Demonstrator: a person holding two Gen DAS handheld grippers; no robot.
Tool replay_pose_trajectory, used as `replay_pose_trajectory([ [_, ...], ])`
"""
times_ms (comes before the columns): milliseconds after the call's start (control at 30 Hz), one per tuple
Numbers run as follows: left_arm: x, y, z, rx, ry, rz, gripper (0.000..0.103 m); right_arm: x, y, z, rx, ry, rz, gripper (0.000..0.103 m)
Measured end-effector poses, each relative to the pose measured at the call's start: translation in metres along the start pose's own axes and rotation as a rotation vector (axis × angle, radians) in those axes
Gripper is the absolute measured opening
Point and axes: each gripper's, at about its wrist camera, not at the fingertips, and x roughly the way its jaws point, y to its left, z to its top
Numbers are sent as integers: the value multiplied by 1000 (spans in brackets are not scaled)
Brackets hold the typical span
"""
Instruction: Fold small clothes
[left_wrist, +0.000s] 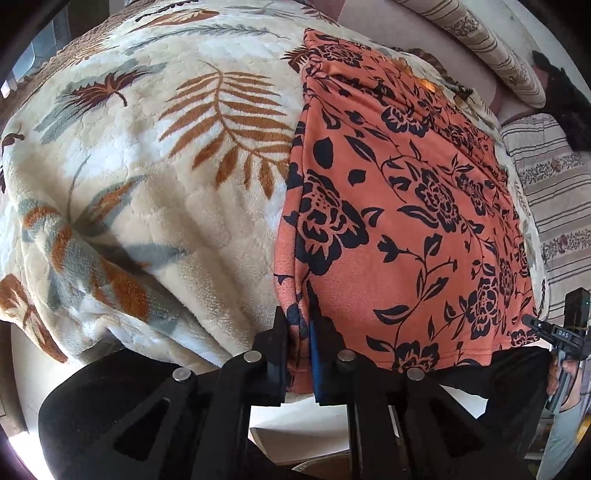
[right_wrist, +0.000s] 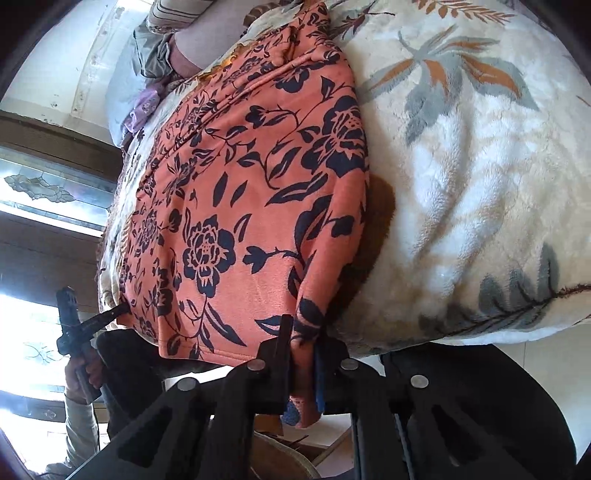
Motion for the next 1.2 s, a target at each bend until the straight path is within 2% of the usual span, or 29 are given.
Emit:
replay_pose_trajectory([
  [67,-1,0,-2,7,6,4,18,-1,-3,0,9,8,25,13],
  [100,2,2,-3,3,20,25,40,-1,-6,1,24,4,17,14],
  [133,9,0,-3,3,37,52,51,0,-10,1,45,10,15,14],
  [167,13,-1,-4,14,41,49,55,3,-13,2,64,25,17,20],
  [233,14,-5,-7,44,39,76,55,4,-16,3,81,28,19,42],
  [267,14,-8,-7,52,37,83,55,3,-15,3,79,22,29,66],
  [300,14,-9,-8,60,34,82,49,1,-13,4,69,13,29,69],
  [333,14,-11,-7,71,33,80,35,0,-11,4,56,12,25,66],
  [367,15,-15,-5,74,36,72,8,0,-9,4,48,16,22,47],
  [400,11,-14,-4,63,24,46,8,1,-9,3,44,23,2,10],
  [500,-10,-7,1,22,-40,-13,8,-8,-8,2,44,1,-1,7],
  [633,-41,-3,8,7,-114,-67,8,-35,-4,4,63,-80,87,7],
  [700,-37,0,8,4,-96,-59,8,-36,-3,5,65,-80,96,7],
  [800,-10,-3,9,-6,-18,-22,8,-23,-11,5,92,-42,89,7],
  [833,-9,-5,8,-7,-20,-16,8,-23,-12,5,103,-45,101,7],
  [933,-35,-10,12,9,-113,-63,8,-45,-5,11,104,-121,171,7],
  [1000,-49,-11,19,20,-168,-62,8,-58,3,19,81,-159,186,7],
  [1033,-46,-10,23,13,-161,-52,8,-59,4,22,76,-160,182,7],
  [1100,-22,-2,24,-16,-66,-40,8,-47,-2,24,96,-121,167,7],
  [1167,3,4,20,-29,24,4,8,-29,-10,21,131,-63,156,7],
  [1200,4,3,19,-20,23,6,8,-23,-13,20,144,-43,159,7],
])
